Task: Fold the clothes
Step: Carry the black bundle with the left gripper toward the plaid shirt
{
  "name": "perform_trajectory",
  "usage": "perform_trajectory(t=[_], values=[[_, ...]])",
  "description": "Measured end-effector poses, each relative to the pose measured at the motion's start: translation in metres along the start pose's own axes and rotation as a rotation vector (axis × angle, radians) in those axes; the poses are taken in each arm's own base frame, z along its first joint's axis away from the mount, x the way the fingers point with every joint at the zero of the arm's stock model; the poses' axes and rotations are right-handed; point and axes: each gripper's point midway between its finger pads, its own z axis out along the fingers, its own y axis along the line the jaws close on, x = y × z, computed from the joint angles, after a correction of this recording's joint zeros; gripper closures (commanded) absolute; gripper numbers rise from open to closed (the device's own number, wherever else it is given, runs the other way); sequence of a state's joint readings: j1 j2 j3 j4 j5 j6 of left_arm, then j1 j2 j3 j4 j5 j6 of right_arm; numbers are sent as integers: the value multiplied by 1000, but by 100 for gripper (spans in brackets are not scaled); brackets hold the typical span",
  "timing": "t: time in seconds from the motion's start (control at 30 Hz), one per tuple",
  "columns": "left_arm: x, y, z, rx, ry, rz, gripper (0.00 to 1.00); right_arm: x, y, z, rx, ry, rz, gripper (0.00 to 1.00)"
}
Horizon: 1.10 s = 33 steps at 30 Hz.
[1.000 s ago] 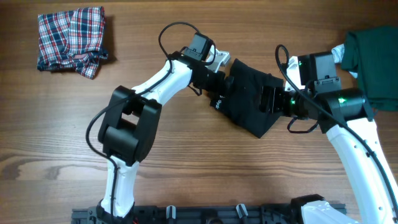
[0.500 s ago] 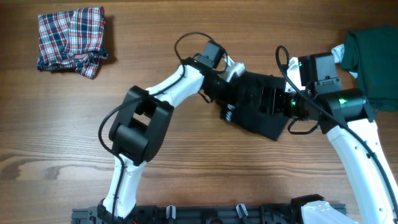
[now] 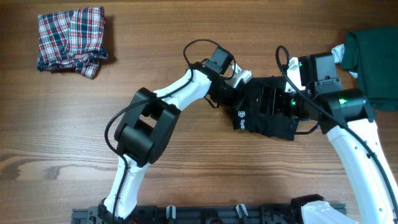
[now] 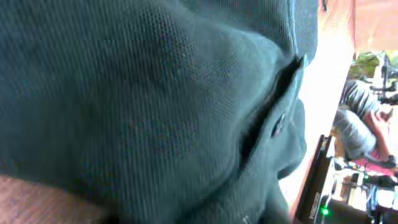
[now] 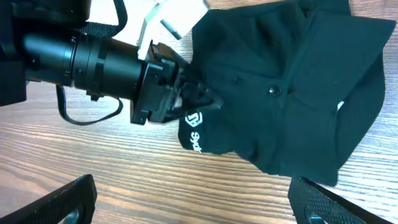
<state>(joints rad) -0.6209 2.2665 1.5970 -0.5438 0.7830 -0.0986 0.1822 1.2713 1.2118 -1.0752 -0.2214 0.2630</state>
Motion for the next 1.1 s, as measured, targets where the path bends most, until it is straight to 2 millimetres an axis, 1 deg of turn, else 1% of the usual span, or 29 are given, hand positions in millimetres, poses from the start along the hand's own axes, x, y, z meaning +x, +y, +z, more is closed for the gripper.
perform_trajectory(t=[0.37, 0.47, 0.5, 0.57, 0.6, 0.67, 0.77, 0.8, 0.87, 0.97, 1.03, 1.1], values=[[-7, 1, -1, 1, -27, -13, 96, -2, 0, 0, -1, -7, -2, 0], [-11, 9, -8, -7, -45, -27, 96, -2, 0, 0, -2, -7, -2, 0], [-14, 15, -13, -15, -55, -36, 96, -2, 0, 0, -2, -8, -2, 0], [-21, 35, -29, -43, -93, -69, 96, -2, 1, 0, -2, -9, -2, 1], [-26, 48, -41, -62, -120, -90, 96, -2, 1, 0, -2, -10, -2, 0], [-34, 68, -63, -105, -170, -116, 96, -3, 1, 0, -3, -13, -3, 0], [-46, 85, -88, -161, -236, -122, 96, -4, 1, 0, -4, -15, -3, 0], [-52, 91, -100, -185, -269, -119, 96, -4, 1, 0, -4, -16, -3, 0], [-62, 100, -116, -223, -322, -108, 96, -4, 1, 0, -4, -16, -3, 0], [-73, 112, -135, -266, -385, -98, 96, -4, 1, 0, -4, -16, -3, 0], [-77, 124, -148, -295, -420, -105, 96, -4, 1, 0, -4, -16, -4, 0], [-77, 137, -160, -323, -443, -125, 96, -4, 1, 0, -4, -16, -4, 0]])
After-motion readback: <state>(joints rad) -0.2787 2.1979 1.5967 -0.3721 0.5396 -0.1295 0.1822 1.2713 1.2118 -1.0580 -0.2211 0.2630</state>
